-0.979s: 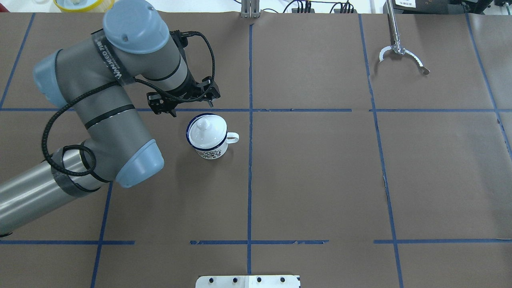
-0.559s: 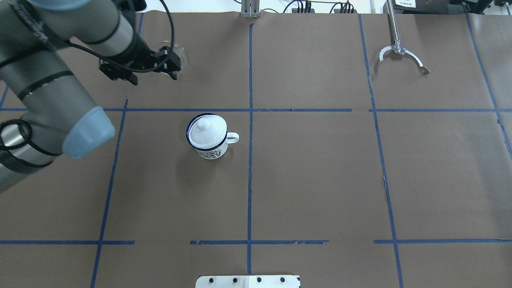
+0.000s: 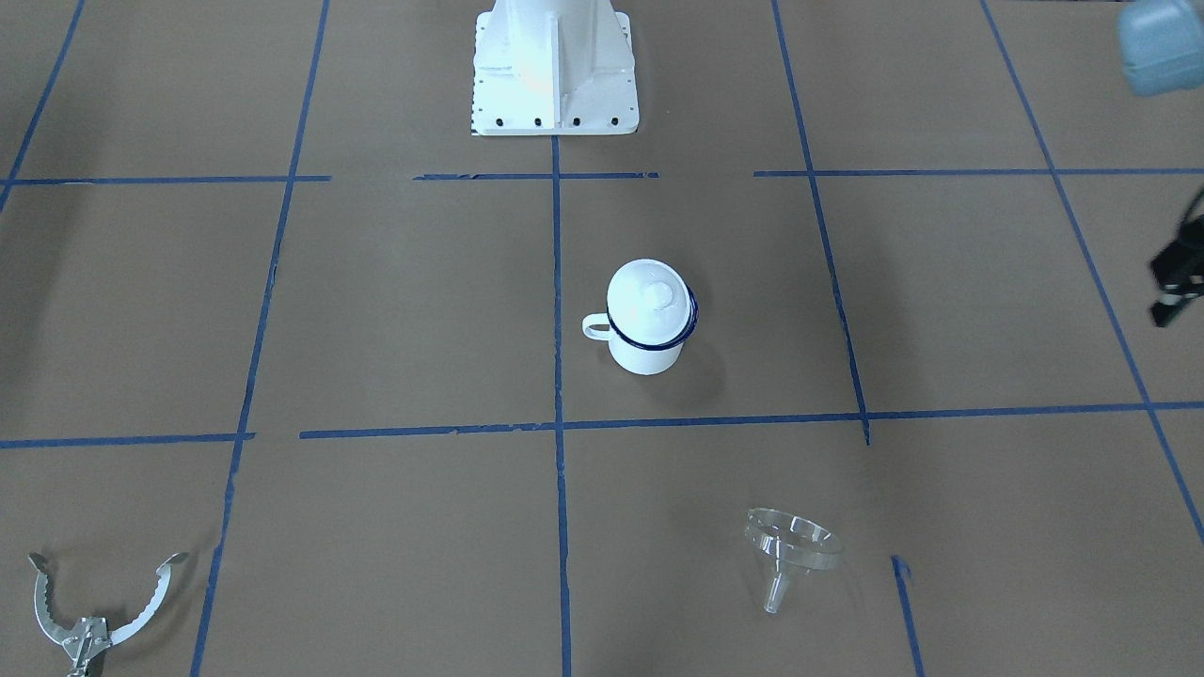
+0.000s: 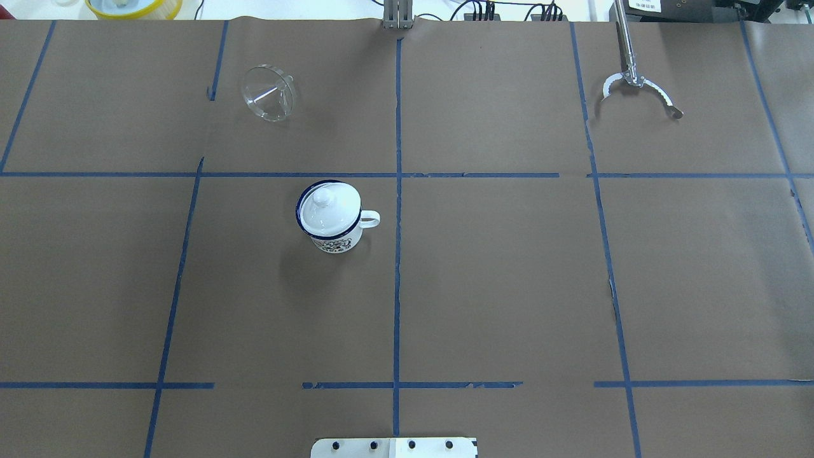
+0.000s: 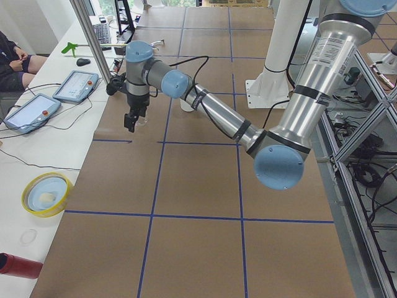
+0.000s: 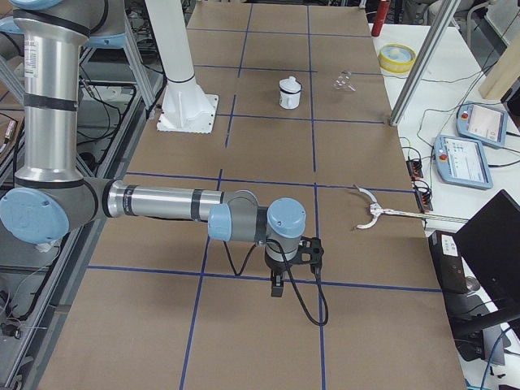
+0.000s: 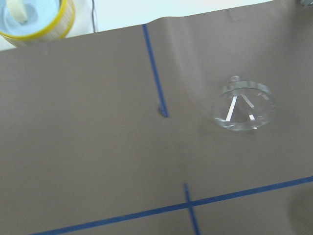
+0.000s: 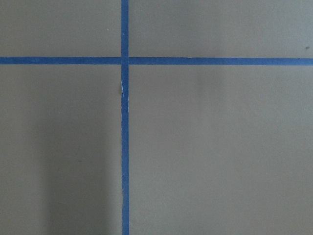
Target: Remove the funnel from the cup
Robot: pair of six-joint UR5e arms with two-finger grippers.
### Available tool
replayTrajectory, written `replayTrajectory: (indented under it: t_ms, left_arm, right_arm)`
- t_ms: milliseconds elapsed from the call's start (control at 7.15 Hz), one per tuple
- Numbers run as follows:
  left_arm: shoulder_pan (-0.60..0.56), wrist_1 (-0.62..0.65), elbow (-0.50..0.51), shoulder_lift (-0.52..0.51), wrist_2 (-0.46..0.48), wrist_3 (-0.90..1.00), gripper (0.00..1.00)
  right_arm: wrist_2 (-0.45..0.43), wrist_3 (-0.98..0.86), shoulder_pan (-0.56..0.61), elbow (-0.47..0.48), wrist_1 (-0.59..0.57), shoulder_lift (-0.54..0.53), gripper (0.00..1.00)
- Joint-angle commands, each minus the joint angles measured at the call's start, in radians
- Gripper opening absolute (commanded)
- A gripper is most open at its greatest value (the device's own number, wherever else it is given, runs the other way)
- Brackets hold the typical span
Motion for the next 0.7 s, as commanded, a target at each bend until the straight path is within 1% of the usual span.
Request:
replayTrajectory:
  t_ms: [0, 140, 280, 559]
  left_arm:
    - [-0.138, 0.031, 0.060, 0.178, -0.081, 0.224, 1.00]
    - [-0.173, 0.019, 0.077, 0.261, -0.088, 0.256, 1.00]
    - [-0.172, 0.021, 0.079, 0.317, -0.086, 0.247, 1.00]
    - [-0.174, 0.028, 0.083, 0.319, -0.074, 0.244, 1.00]
  right_arm:
    - [0.000, 0.000, 0.000, 0.000, 0.000, 0.000, 1.00]
    - [0.000, 0.000, 0.000, 0.000, 0.000, 0.000, 1.00]
    - [0.000, 0.000, 0.000, 0.000, 0.000, 0.000, 1.00]
    - [0.000, 0.000, 0.000, 0.000, 0.000, 0.000, 1.00]
